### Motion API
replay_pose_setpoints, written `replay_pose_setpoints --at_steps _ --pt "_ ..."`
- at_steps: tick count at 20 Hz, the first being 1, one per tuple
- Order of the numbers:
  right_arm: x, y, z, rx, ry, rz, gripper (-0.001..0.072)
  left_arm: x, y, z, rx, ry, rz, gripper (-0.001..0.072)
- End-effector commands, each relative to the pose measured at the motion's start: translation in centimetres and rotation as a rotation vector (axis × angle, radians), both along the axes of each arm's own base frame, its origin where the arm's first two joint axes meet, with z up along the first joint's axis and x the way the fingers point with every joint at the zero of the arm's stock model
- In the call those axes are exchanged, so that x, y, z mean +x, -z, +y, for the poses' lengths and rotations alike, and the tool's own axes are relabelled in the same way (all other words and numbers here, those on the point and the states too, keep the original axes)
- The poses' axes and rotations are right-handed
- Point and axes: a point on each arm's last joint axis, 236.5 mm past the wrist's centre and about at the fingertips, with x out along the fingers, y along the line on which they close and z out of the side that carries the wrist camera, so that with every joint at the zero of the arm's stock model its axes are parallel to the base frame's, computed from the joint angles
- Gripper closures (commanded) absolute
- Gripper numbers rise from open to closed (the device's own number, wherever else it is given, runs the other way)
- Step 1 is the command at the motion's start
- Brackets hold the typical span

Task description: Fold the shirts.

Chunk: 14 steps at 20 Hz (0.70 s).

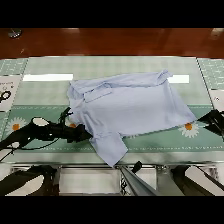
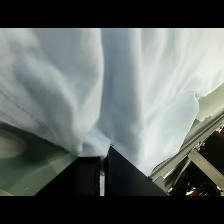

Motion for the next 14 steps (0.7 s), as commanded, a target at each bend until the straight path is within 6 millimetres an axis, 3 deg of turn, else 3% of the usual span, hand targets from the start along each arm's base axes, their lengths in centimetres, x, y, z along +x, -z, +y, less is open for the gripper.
replay_pose_setpoints --at_steps 1,6,9,11,14 --pt "0.4 1.7 0.2 0.033 0.093 -0.049 0.0174 0.8 0.9 0.9 0.053 -0.006 -0.042 0.0683" --pt "1.3 3.6 0.3 0.023 0.175 -0.092 0.0183 0.9 0.9 0.9 0.056 -0.005 -0.050 0.0683" --pt "3.0 4.1 1.0 -0.017 0.158 -0.132 0.0187 1.1 1.0 1.0 0.061 -0.010 -0.055 0.0683" --pt "4.7 4.5 2.0 -0.027 0.143 -0.151 0.0189 1.4 0.9 1.0 0.061 -0.011 -0.062 0.0683" --pt "5.8 6.9 4.3 0.013 0.133 -0.103 0.0191 2.2 0.5 0.9 0.059 -0.012 -0.083 0.0683"
